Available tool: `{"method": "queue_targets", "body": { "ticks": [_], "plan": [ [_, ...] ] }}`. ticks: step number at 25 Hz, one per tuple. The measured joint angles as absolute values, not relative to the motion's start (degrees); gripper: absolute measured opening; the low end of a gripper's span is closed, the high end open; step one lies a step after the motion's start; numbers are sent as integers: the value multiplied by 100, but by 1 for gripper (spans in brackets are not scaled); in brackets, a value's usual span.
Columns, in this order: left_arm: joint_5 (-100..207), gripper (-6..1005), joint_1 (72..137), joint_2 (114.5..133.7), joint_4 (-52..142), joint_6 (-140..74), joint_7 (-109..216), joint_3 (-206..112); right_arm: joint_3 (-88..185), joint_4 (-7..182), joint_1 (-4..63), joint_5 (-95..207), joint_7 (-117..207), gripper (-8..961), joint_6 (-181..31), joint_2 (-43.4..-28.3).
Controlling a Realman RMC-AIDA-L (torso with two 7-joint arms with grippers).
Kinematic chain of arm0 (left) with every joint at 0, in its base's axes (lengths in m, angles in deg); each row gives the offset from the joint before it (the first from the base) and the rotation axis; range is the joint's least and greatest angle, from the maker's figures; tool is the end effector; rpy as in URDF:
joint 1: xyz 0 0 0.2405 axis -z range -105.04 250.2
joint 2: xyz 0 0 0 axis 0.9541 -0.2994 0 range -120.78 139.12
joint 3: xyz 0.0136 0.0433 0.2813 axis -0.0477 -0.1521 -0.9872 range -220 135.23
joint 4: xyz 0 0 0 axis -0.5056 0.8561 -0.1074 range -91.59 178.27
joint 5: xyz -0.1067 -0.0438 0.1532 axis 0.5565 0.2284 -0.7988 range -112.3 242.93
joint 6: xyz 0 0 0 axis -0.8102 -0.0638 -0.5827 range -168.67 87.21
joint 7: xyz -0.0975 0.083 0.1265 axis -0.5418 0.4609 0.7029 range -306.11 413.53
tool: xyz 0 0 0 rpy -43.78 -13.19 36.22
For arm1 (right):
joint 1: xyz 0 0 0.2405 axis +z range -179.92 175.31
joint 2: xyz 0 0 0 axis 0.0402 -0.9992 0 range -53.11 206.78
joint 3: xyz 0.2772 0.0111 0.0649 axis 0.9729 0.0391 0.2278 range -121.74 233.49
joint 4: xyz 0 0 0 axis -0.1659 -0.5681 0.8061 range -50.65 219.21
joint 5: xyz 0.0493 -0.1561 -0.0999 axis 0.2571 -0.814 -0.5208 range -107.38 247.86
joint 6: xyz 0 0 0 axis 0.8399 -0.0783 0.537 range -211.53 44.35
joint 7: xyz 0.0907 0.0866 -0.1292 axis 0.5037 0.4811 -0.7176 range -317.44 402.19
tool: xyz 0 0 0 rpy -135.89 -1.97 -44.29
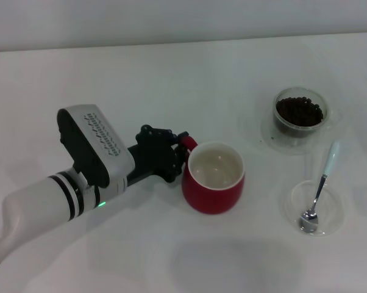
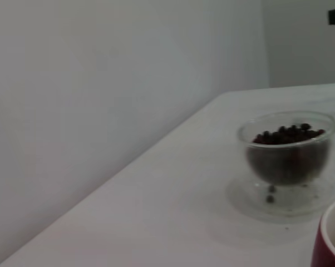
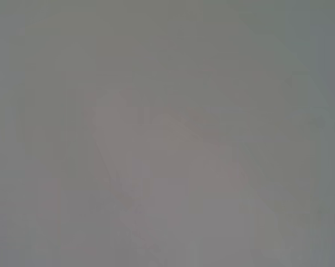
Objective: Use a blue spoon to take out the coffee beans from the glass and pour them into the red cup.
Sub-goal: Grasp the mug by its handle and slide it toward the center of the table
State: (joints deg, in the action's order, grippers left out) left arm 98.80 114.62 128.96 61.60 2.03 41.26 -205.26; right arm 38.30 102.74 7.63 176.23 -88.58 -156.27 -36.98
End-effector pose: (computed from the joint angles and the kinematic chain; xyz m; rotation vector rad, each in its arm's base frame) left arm -0.2164 0.3606 -0.1853 -2.5513 -0.1069 -0.4373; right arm 0.4460 0.2756 0.0988 -1.4549 0.7837 0.7136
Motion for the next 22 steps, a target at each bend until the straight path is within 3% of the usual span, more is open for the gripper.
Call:
{"method": "queue_targets", "body": {
  "ticks": [12, 22],
  "plan": [
    [9512, 99, 11458, 12897, 6191, 263, 4230, -20457, 3847, 10273, 722, 17673, -9056, 695, -15631, -3749],
    [9500, 244, 10810, 12893, 6672, 346, 5512, -19671, 3891, 10284, 680, 17676, -9068, 691, -15621, -3703]
  ]
}}
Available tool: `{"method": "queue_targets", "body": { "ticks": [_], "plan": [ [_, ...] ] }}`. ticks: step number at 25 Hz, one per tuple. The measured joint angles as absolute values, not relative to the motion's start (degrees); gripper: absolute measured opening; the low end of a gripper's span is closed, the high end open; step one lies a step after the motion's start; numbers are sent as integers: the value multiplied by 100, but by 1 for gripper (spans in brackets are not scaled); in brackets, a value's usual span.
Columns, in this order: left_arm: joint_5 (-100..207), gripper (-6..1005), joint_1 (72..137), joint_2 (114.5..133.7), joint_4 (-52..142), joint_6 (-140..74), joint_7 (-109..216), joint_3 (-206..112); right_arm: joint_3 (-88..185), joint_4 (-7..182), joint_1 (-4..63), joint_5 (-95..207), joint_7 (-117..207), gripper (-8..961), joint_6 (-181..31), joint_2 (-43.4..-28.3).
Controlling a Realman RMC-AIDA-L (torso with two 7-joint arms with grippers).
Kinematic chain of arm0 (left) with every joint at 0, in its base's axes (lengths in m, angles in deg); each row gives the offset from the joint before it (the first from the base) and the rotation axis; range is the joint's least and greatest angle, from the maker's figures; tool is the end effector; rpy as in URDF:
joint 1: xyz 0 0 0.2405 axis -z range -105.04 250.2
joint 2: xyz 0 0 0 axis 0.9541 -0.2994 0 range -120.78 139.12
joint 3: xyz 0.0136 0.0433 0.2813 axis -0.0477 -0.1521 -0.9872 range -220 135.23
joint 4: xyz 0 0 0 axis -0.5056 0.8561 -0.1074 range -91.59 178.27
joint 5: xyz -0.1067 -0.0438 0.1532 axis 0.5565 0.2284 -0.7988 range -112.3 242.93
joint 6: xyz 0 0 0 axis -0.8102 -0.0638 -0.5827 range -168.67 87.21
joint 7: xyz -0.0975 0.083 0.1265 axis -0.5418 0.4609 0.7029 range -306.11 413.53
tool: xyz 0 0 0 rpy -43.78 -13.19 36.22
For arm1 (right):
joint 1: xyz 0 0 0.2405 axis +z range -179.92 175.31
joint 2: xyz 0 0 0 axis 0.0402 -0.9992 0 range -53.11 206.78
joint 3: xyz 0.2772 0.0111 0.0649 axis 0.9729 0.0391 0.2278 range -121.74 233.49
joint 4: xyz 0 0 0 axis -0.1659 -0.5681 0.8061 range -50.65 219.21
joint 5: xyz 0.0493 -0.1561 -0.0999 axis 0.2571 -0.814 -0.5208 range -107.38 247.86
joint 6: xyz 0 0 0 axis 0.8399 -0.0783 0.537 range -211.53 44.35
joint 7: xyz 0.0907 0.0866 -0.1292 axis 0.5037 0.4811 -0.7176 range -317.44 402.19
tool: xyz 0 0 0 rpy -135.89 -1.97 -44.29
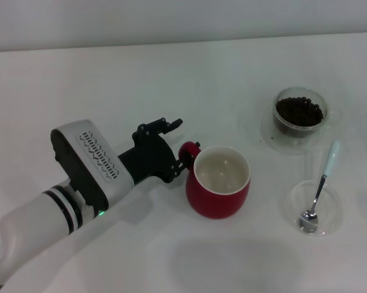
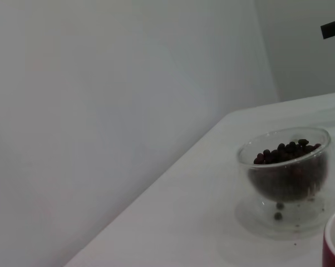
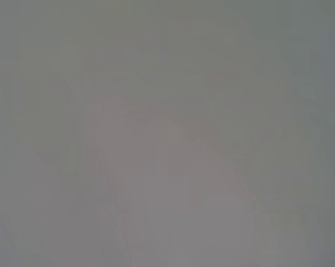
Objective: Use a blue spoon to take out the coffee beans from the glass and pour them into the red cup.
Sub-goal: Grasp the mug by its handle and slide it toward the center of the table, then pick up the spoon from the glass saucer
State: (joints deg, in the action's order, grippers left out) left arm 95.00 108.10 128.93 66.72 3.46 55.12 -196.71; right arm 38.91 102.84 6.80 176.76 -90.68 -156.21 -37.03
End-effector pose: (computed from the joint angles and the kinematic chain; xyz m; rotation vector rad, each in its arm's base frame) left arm -0.2171 0.3448 -0.1802 -2.4524 0.0299 -0.4744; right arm 0.4511 0.2686 0.1022 -1.4384 0.7633 0.6782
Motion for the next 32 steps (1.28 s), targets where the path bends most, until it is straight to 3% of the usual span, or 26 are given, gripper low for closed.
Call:
{"method": "queue_targets", "body": {
  "ticks": [4, 8, 14, 24, 32],
  "plan": [
    [9506, 455, 10659, 12895, 6676, 368, 5638, -19659, 3892, 10336, 670, 17676, -9069, 689, -15623, -3690],
    [9515, 581, 10456, 12892, 6679, 410, 5688, -19634, 3892, 10361, 638, 17676, -9069, 688, -15619, -3681],
    [9494, 667, 10246, 12892, 6696, 499, 5898, -19662, 3892, 10365, 599, 17676, -9069, 685, -15616, -3654],
    [9573, 666, 9507, 12873, 6836, 1079, 6392, -19600, 3864, 10587, 449, 17624, -8949, 681, -15705, -3680],
    [9622, 667, 8764, 12847, 6815, 1868, 6359, -19113, 3812, 10835, 312, 17210, -7988, 678, -15809, -3613]
  ]
}}
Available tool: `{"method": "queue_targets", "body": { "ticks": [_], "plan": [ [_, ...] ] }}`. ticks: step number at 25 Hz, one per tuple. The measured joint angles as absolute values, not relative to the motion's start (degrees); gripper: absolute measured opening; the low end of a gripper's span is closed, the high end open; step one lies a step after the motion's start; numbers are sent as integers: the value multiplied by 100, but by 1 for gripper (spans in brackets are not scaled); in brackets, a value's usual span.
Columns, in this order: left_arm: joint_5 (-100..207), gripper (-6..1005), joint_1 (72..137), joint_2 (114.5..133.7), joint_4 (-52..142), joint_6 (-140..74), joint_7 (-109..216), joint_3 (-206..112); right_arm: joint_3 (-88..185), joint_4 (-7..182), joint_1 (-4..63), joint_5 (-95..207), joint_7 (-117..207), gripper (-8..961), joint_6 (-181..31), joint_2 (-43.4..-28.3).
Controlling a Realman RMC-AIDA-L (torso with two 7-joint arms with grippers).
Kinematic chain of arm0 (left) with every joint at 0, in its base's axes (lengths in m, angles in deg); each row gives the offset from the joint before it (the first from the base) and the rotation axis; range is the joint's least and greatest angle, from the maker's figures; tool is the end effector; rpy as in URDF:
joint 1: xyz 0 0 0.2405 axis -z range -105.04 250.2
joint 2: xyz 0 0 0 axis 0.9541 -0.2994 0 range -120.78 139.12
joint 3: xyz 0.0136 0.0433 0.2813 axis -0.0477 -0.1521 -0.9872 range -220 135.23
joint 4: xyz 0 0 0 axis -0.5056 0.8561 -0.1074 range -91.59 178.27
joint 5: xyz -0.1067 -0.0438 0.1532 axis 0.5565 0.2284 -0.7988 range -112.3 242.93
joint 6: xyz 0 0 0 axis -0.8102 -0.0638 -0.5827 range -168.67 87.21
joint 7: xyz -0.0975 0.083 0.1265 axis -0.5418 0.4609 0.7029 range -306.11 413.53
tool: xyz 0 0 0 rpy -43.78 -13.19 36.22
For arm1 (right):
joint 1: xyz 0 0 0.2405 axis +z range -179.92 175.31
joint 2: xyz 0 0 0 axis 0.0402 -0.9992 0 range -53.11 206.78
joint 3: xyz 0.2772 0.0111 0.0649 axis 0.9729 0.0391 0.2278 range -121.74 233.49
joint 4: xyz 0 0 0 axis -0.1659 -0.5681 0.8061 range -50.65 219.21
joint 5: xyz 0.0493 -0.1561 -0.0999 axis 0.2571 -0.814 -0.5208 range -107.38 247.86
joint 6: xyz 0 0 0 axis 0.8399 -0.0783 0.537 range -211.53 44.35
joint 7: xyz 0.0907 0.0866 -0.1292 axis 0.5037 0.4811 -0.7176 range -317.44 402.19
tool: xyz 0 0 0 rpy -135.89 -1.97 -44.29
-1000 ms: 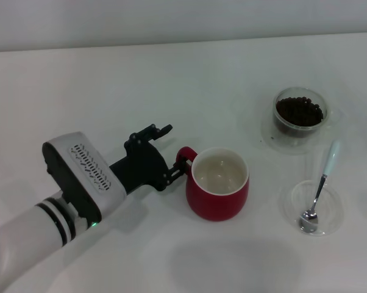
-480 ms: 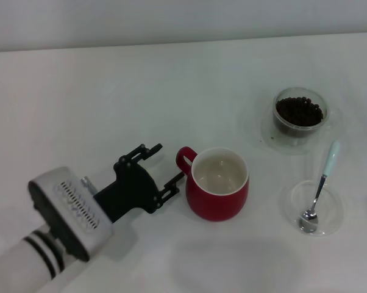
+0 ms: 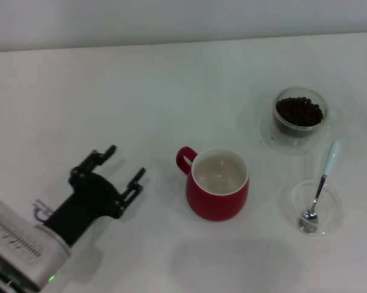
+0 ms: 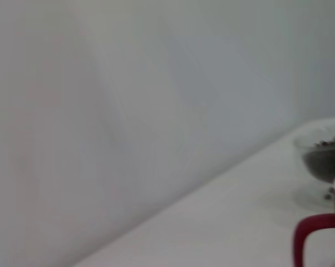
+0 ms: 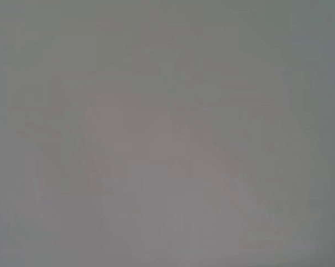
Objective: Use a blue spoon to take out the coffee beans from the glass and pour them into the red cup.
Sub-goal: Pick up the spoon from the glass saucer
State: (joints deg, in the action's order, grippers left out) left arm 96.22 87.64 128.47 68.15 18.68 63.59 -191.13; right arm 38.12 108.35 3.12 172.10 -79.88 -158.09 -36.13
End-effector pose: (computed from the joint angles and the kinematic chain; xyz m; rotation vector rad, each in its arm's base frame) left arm -0.2822 0.2751 -0.1401 -2.1813 -0.1598 -0.5621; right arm 0.4577 0.2458 0.1162 -1.4711 0.8401 0.7075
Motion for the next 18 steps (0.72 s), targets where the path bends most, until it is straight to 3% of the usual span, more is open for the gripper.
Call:
{"method": "queue_targets", "body": {
  "ticks": [5, 12, 14, 18],
  "plan": [
    [9629, 667, 8472, 12842, 6693, 2371, 6353, -18823, 3812, 11087, 343, 16621, -6709, 676, -15875, -3436],
    [9949, 666, 8322, 12844, 6406, 3014, 6341, -18579, 3796, 10967, 946, 14655, -4604, 673, -16115, -2819],
    [10135, 664, 8298, 12842, 6385, 3257, 6339, -18577, 3795, 10858, 1150, 14103, -4219, 672, -16194, -2755],
    [10231, 658, 8292, 12824, 6196, 3771, 6300, -18563, 3794, 10833, 1476, 13213, -3540, 671, -16476, -2794]
  ]
}}
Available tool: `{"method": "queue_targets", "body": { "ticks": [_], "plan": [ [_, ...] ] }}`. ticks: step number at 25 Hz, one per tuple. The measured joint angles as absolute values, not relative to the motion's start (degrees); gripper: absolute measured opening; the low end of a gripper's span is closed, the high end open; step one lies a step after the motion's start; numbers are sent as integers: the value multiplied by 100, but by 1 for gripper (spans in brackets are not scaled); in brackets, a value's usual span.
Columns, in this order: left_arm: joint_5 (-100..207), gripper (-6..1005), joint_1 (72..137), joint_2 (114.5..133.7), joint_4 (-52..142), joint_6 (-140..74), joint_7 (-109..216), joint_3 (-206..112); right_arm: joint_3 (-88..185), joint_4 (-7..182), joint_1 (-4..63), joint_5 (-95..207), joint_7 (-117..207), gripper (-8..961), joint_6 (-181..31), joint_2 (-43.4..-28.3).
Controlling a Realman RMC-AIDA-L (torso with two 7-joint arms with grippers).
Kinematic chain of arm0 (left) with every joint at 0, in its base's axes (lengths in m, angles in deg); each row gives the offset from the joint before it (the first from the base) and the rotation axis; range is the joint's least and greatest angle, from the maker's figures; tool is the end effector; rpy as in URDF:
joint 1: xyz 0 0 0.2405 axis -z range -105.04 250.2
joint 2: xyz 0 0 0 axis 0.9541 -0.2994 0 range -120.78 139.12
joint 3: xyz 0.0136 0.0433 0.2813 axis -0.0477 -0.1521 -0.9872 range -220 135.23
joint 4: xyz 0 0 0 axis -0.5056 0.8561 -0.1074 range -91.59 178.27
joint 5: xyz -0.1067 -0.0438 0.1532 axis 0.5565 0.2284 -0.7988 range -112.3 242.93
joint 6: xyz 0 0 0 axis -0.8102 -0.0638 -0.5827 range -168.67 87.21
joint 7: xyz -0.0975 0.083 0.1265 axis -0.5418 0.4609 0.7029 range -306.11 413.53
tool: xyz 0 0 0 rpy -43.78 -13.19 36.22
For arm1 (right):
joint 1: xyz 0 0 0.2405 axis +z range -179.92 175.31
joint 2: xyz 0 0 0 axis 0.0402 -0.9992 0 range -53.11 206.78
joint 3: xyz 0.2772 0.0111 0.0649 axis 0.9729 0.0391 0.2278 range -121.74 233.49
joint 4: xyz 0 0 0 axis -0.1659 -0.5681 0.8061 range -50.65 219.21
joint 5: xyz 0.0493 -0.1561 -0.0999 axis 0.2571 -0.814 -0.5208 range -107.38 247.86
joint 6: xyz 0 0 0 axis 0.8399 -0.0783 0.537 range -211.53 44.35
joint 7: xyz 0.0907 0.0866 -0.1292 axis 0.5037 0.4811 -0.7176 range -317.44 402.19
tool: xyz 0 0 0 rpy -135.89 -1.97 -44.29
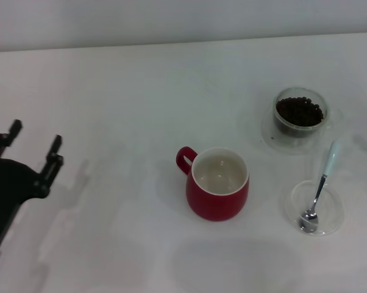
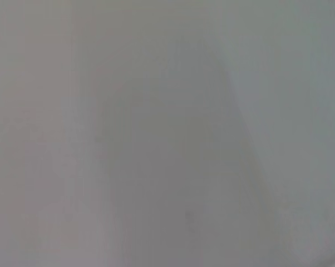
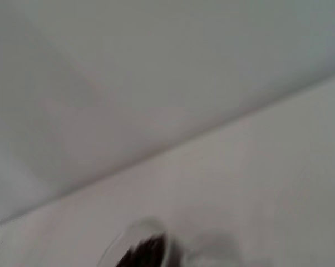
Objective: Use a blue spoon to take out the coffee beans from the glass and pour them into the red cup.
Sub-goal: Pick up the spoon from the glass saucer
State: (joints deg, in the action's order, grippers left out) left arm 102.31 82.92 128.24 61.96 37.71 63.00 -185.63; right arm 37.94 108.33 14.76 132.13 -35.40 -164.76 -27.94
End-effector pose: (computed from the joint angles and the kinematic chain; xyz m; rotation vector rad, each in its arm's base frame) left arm -0.3058 0.2677 -0.0699 -1.8433 -0.1750 -0.6743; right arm 0.4264 0.2911 0.0731 -1.8948 1.5385 0.7350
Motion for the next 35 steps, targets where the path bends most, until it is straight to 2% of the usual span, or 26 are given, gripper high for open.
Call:
{"method": "queue_targets", "body": {
  "ticks": [15, 26, 35],
  "plan": [
    [10487, 659, 8321, 12788, 5503, 4673, 5514, -18133, 3587, 10801, 1655, 12566, -2929, 665, -16836, -2906],
    [10465, 657, 8287, 12800, 5291, 4805, 5515, -18147, 3297, 10800, 1827, 12505, -2936, 660, -16776, -3053],
    [10462, 652, 8290, 12793, 5270, 4819, 5517, -18129, 3285, 10800, 1864, 12499, -2909, 657, -16551, -3091]
  ]
}}
